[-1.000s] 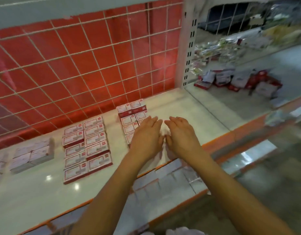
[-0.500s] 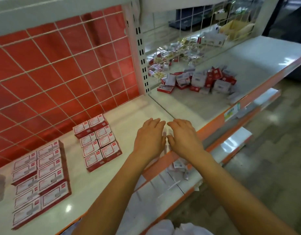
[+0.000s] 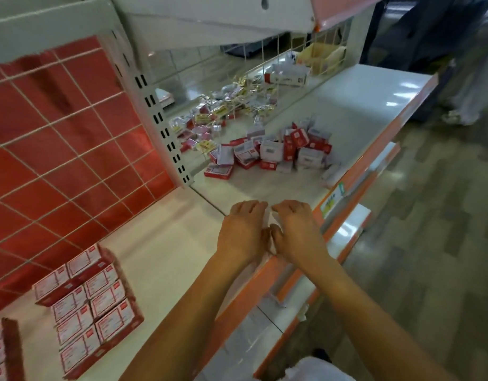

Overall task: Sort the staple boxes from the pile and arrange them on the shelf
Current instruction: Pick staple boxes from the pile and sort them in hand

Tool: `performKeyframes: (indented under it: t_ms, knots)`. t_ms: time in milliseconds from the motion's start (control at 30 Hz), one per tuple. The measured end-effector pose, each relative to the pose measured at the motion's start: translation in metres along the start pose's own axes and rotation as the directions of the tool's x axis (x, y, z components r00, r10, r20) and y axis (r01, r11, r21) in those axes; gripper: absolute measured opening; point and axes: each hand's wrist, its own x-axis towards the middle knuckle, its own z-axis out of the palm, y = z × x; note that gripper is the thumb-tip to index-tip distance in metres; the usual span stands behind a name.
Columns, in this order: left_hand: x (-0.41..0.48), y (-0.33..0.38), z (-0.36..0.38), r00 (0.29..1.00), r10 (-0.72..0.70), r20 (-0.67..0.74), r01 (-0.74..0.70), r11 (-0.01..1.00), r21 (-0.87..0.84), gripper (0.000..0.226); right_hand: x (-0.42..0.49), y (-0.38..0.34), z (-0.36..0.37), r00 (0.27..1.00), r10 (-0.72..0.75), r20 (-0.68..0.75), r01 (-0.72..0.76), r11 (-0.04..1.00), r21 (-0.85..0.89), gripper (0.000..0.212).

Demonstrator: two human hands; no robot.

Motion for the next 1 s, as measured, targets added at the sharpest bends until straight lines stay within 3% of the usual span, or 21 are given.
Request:
performKeyframes:
  t_ms: [167,267,333,533,667,833,1000]
  knots:
    - [0.045,0.020,0.005,0.999,-0.043,-0.031,0.040,0.996,-0.081,0.059,0.031,0.044,-0.016,0.996,-0.015,-0.085,0.016,1.000,0.009,0.033]
    - [0.069,0.036,0.016,0.987,-0.052,-0.155,0.024,0.984,-0.179,0.056,0.049,0.071,-0.033,0.993,-0.046,-0.110,0.045,0.999,-0.016,0.036]
    - [0.087,0.049,0.020,0.981,-0.103,-0.167,0.063,0.972,-0.228,0.049,0.063,0.088,-0.042,0.989,-0.059,-0.134,0.058,0.998,-0.009,0.037]
    - [0.123,0.070,0.027,0.941,-0.252,-0.224,0.144,0.902,-0.408,0.028,0.099,0.124,-0.060,0.982,0.012,-0.187,0.024,0.982,0.189,0.034]
    - [0.143,0.078,0.021,0.922,-0.376,-0.095,0.284,0.821,-0.496,0.028,0.124,0.146,-0.053,0.985,0.164,-0.058,-0.144,0.957,0.252,0.033]
    - [0.165,0.083,0.027,0.908,-0.418,0.014,0.334,0.706,-0.625,0.034,0.148,0.155,-0.054,0.966,0.232,0.112,-0.252,0.940,0.230,0.044]
    - [0.173,0.084,0.038,0.865,-0.494,0.086,0.397,0.572,-0.717,0.024,0.157,0.155,-0.057,0.958,0.209,0.198,-0.236,0.963,0.126,0.043]
